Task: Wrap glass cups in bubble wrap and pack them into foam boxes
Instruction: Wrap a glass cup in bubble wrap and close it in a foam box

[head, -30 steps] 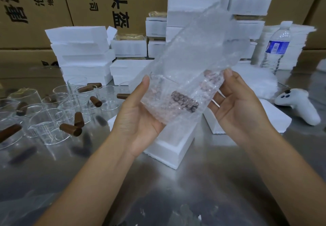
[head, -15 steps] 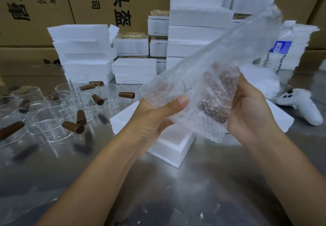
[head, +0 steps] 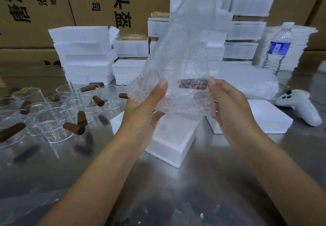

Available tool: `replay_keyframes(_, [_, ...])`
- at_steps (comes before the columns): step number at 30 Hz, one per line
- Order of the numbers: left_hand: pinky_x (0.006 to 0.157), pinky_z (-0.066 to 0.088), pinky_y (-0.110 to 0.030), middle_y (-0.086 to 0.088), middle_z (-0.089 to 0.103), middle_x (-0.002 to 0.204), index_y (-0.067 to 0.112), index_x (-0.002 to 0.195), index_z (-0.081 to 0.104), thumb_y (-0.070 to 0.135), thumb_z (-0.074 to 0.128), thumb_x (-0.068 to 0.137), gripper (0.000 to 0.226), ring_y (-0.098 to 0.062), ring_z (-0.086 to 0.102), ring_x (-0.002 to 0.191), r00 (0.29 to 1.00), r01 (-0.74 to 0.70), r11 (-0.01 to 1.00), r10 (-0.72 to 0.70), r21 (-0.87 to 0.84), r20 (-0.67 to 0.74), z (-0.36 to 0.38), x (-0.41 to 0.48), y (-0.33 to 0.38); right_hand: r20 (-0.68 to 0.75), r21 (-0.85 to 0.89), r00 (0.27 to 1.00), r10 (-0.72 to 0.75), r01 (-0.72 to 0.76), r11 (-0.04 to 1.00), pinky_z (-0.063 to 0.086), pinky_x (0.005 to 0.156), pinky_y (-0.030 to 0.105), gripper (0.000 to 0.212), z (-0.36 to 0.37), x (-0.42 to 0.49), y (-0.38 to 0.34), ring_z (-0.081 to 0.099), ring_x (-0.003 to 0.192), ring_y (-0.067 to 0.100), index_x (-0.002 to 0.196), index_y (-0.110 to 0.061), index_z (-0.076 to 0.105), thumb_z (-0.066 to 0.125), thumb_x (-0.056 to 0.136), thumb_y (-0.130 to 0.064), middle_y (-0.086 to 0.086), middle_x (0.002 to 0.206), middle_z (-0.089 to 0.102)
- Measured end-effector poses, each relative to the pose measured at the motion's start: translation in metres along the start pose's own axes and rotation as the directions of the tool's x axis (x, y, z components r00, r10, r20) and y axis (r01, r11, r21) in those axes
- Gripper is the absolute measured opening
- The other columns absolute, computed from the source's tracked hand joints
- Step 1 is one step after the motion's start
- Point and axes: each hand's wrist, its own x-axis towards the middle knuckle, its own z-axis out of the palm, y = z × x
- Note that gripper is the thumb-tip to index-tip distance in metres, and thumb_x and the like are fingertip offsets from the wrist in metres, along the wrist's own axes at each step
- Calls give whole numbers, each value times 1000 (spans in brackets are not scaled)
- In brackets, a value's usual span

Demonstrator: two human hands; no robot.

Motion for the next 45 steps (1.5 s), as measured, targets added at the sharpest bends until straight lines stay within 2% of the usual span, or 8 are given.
replay_keyframes(7, [93, 52, -46, 2, 68, 118, 24, 128, 53, 27, 77, 69, 63, -17, 65, 109, 999, -26, 990, 20, 137, 47, 3, -2, -5, 9, 19, 998, -68, 68, 997, 55, 63, 23, 29, 2, -2, 0, 65, 71, 15, 89, -16, 67, 60, 79, -42, 7, 83, 67])
replay_keyframes(11, [75, 51, -16, 11, 68, 110, 39, 109, 58, 35, 83, 56, 59, -2, 66, 98, 993, -114, 911, 89, 396, 80, 1, -5, -6, -53, -71, 993, -103, 99, 993, 53, 61, 20, 20, 0, -2, 0, 61, 67, 12, 86, -15, 66, 56, 91, -32, 4, 79, 67])
replay_keyframes(16, [77, 44, -9, 16, 63, 112, 49, 97, 54, 51, 81, 58, 48, 2, 60, 99, 984, -179, 764, 123, 619, 132, 0, -8, -1, -68, -134, 984, -164, 154, 979, 51, 60, 17, 19, 1, -1, 2, 60, 61, 7, 83, -20, 65, 53, 94, -28, -8, 69, 68])
replay_keyframes(19, [67, 43, -5, 15, 68, 98, 32, 98, 57, 48, 80, 64, 44, 2, 64, 86, 978, -205, 739, 133, 642, 159, 2, -8, -1, -83, -210, 965, -247, 226, 951, 48, 64, 11, 21, 0, -1, 4, 59, 63, 0, 79, -22, 64, 52, 95, -26, -15, 66, 66])
replay_keyframes(25, [82, 51, -42, 4, 65, 92, 28, 85, 59, 58, 72, 58, 43, -18, 63, 85, 969, -241, 676, 130, 696, 209, 4, -11, -2, -136, -286, 940, -311, 264, 921, 48, 68, 16, 23, -3, 0, 4, 59, 68, 6, 70, -25, 66, 58, 91, -24, -10, 68, 66])
replay_keyframes(31, [71, 40, -15, 15, 55, 89, 31, 75, 56, 54, 75, 60, 32, -3, 56, 81, 962, -268, 610, 123, 746, 245, 6, -12, -4, -40, -288, 925, -378, 352, 891, 55, 68, 29, 22, 0, -5, 1, 62, 66, 10, 77, -22, 68, 56, 93, -14, -4, 70, 68])
replay_keyframes(38, [76, 50, -20, 14, 60, 99, 36, 97, 49, 42, 77, 62, 45, -3, 62, 90, 951, -305, 639, 171, 706, 256, 5, -12, -3, 241, -417, 885, -400, 466, 780, 39, 64, 13, 25, 2, -10, 1, 52, 72, 3, 79, -41, 58, 47, 87, -21, 0, 83, 60])
replay_keyframes(45, [81, 44, -9, 19, 54, 111, 55, 108, 38, 44, 75, 66, 57, 4, 55, 103, 927, -372, 541, 175, 755, 332, 7, -16, -5, 258, -566, 908, -331, 420, 710, 38, 66, 18, 19, -2, -7, 6, 51, 77, 4, 79, -8, 65, 50, 85, -18, -8, 83, 52])
